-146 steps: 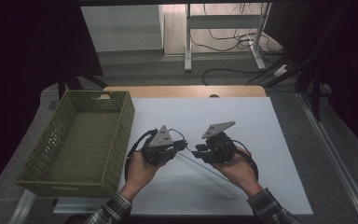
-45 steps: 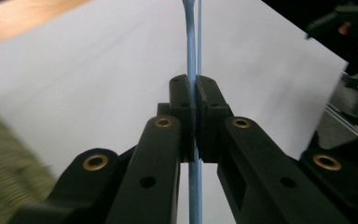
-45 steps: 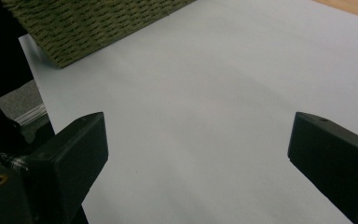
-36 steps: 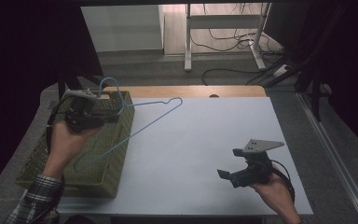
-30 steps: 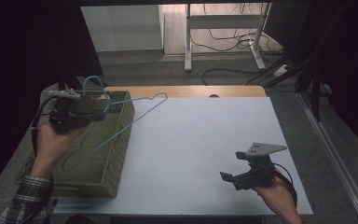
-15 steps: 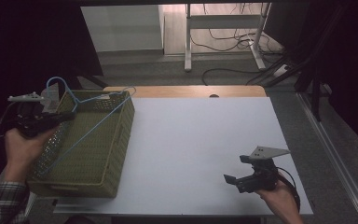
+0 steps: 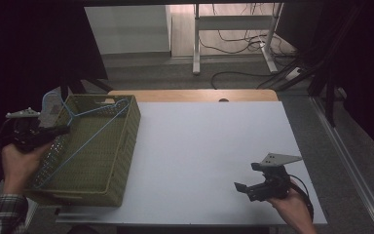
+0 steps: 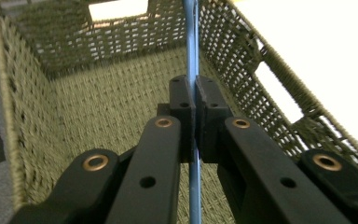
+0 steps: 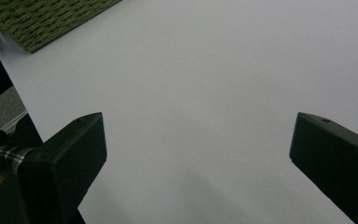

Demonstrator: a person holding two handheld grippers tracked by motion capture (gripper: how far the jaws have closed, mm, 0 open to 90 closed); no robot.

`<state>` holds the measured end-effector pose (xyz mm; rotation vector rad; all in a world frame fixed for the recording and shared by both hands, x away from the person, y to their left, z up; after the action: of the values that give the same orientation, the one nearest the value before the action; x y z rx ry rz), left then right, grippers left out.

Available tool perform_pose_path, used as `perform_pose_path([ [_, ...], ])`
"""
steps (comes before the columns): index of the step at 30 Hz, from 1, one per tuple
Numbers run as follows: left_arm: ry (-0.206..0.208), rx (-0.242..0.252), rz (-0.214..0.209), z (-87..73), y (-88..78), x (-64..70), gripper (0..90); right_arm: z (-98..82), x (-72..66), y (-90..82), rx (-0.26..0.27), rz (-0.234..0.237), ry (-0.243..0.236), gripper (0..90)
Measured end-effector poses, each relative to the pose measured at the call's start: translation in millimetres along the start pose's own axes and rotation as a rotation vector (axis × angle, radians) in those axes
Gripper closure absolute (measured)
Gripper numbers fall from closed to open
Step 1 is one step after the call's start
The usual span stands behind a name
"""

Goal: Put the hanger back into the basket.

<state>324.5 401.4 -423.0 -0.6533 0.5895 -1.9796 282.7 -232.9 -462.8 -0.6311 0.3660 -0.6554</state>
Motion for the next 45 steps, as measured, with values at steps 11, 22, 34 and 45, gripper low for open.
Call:
perform_pose_path([
  [11,-0.038,-0.098,0.018,-22.2,40.3,-10.4,87.3,-4.5,-0.5,4.9,-0.018,-0.008,-0.012,3.5],
  [22,-0.019,-0.105,0.099,-26.2,39.7,-5.4,64.8,-7.8,-2.4,3.4,-0.012,-0.014,-0.007,3.5],
  [34,0.097,0.064,-0.196,-38.8,16.2,104.2,13.5,-12.4,-6.0,-15.8,0.017,-0.08,0.007,0.4],
  [45,0.225,0.032,-0.162,-73.6,24.2,154.6,3.6,-21.4,2.3,-23.5,0.031,-0.138,0.024,0.0],
])
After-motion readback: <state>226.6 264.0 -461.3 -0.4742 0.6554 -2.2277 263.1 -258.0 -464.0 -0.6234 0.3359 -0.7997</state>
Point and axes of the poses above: each handheld gripper's, and its own axes: y roughly forward along the jaws, z roughly out of its top, x roughly to its right, the point moved 3 cm from there along y, roughly forward along the jaws, and after that the axes turned 2 degrees about -z, right-handed, at the moved point
